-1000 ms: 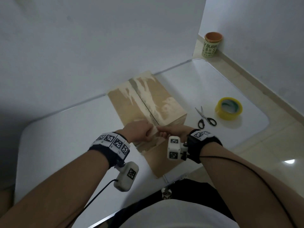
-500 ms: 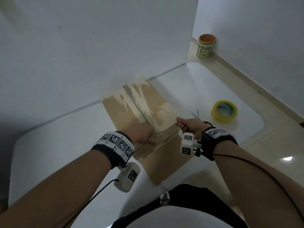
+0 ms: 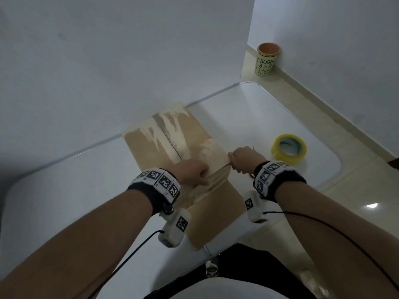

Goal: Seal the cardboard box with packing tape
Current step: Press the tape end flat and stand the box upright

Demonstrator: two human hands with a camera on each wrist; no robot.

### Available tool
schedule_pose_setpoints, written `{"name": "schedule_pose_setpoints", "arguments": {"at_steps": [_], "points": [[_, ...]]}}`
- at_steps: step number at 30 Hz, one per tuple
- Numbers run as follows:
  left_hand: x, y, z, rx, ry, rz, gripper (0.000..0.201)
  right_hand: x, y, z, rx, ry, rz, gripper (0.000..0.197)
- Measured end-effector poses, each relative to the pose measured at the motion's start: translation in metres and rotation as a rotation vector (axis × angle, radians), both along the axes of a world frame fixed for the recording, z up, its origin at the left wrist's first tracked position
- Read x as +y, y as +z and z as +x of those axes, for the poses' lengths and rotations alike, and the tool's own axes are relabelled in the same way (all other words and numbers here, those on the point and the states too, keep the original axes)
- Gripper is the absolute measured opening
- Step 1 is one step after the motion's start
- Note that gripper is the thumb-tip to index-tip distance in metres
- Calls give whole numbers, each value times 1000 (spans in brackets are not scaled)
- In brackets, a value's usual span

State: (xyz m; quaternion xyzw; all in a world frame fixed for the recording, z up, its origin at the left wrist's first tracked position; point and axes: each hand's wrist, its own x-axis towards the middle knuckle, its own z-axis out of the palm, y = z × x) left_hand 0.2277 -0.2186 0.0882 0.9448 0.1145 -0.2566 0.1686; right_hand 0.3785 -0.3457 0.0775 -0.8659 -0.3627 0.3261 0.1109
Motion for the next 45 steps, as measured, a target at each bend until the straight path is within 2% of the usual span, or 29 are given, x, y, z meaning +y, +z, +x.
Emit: {"name": "schedule_pose_setpoints", "arguments": {"at_steps": [2,4,7,10,13,16,20,26,28,31,33,35,36,38,40,42,44,45], "points": [[2,0,1,8,-1,-11,36,6,2,0,-81,40,-41,55],[3,0,2,13,9,-26,35,10,2,-1,-76,86,-52,57],[2,-1,3,16,1,-17,35,16,5,-10,56,91,-40,65],[2,-2,3,20,5,-25,38,21,-1,-20,231,-71,4,50],[3,-3,4,30,15,-35,39,22,-15,-16,291,-43,-11,53],[3,-2,4,16,40,-51,38,21,-21,-10,360,-36,126,58],[1,-7,-4,-50,65,-42,38,13,-29,-16,308,-75,234,48],[-3,-18,-29,-290,18,-4,34,13,-34,-25,249,-103,351,45],[-5,-25,-36,-356,59,-29,33,13,-35,-29,220,-120,374,45],[-7,-22,-41,-341,139,-128,27,12,-34,-30,211,-131,321,47],[1,-8,-47,-373,289,-315,22,12,-32,-27,219,-109,272,49],[14,8,-64,-495,626,-481,20,12,-27,-23,209,-71,230,50],[21,12,-75,-592,813,-490,20,13,-25,-20,185,-61,223,49],[34,11,-100,-801,1125,-375,26,16,-19,-16,111,-90,223,51],[39,4,-120,-892,1378,-336,45,22,-11,-14,56,-121,225,54],[35,-4,-129,-736,1569,-510,68,29,-4,-13,70,-123,206,55],[22,-9,-128,-578,1573,-784,77,36,1,-15,117,-118,168,56],[14,-9,-126,-579,1541,-913,72,39,3,-17,140,-113,148,53]]}}
